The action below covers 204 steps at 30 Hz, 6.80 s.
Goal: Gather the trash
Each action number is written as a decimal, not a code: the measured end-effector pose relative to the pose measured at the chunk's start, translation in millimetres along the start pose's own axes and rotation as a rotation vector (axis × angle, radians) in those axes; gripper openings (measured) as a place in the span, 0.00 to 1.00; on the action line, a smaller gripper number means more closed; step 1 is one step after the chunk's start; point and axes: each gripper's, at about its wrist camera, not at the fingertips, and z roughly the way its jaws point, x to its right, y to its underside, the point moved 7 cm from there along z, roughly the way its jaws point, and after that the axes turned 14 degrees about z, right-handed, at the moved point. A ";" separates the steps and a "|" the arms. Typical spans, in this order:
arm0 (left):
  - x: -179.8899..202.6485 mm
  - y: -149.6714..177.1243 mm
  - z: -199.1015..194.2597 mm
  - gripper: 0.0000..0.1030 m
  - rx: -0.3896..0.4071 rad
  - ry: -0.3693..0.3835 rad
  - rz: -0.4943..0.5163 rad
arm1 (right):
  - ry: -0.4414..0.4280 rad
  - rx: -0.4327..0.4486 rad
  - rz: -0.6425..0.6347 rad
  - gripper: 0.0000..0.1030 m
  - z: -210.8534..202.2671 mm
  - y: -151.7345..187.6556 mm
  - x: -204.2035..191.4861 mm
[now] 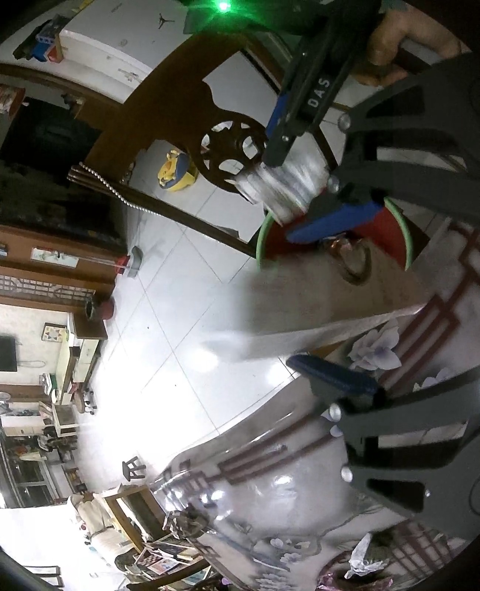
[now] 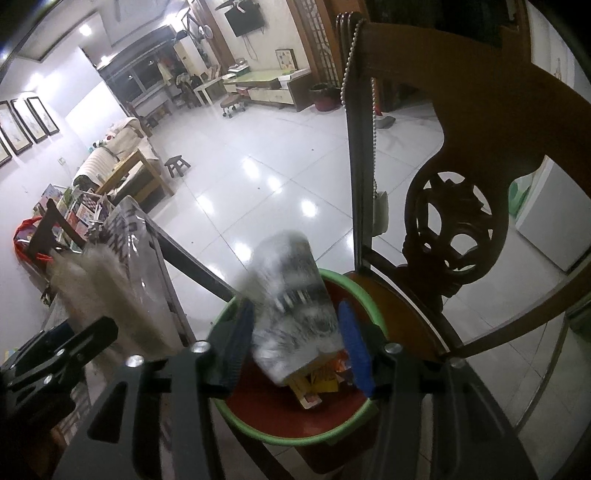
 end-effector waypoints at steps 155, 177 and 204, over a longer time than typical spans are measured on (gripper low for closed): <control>-175.8 169.8 -241.1 0.48 0.108 -0.239 -0.263 | -0.312 -0.064 -0.374 0.35 -111.0 192.7 -236.1; -103.3 68.7 -168.4 0.48 0.133 -0.179 -0.176 | -0.234 0.006 -0.259 0.35 -86.4 86.3 -137.5; -2.3 8.1 -25.1 0.48 0.005 -0.009 -0.019 | -0.066 -0.038 -0.100 0.36 -20.0 23.3 -26.2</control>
